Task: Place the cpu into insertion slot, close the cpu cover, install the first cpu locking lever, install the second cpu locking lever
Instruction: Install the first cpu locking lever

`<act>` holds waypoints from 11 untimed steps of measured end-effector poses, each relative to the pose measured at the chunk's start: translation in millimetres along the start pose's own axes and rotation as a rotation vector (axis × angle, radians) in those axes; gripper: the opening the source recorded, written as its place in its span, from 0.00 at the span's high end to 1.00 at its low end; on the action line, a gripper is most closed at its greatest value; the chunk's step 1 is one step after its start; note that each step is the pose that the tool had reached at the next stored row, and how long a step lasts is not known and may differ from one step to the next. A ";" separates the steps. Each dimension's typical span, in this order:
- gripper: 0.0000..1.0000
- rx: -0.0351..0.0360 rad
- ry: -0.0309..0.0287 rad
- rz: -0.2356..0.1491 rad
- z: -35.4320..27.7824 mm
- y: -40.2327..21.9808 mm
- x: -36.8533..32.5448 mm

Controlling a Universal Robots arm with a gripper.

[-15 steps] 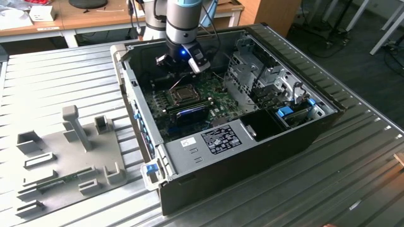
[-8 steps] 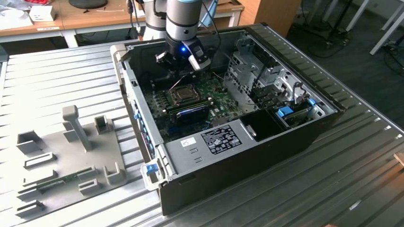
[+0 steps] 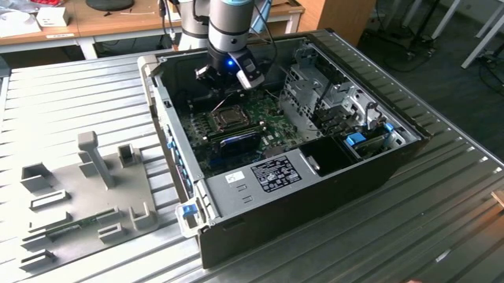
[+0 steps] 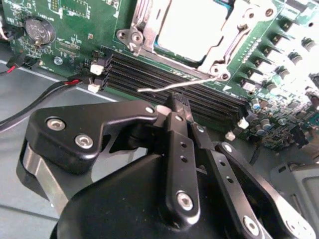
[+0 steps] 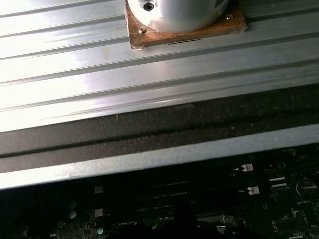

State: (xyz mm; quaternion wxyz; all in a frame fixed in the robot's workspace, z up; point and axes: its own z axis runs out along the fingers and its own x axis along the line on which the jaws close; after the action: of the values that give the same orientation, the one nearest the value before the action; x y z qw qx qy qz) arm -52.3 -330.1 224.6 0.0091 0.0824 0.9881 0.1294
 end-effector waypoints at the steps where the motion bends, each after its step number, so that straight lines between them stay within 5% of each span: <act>1: 0.90 -0.0023 0.0005 0.000 -0.1 -0.5 -0.2; 11: 0.90 -0.0101 0.0016 0.001 -0.2 -4.0 -4.9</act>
State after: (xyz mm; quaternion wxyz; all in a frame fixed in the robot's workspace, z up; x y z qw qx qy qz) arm -48.2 -334.8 223.7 0.0086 0.0826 0.9874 0.1344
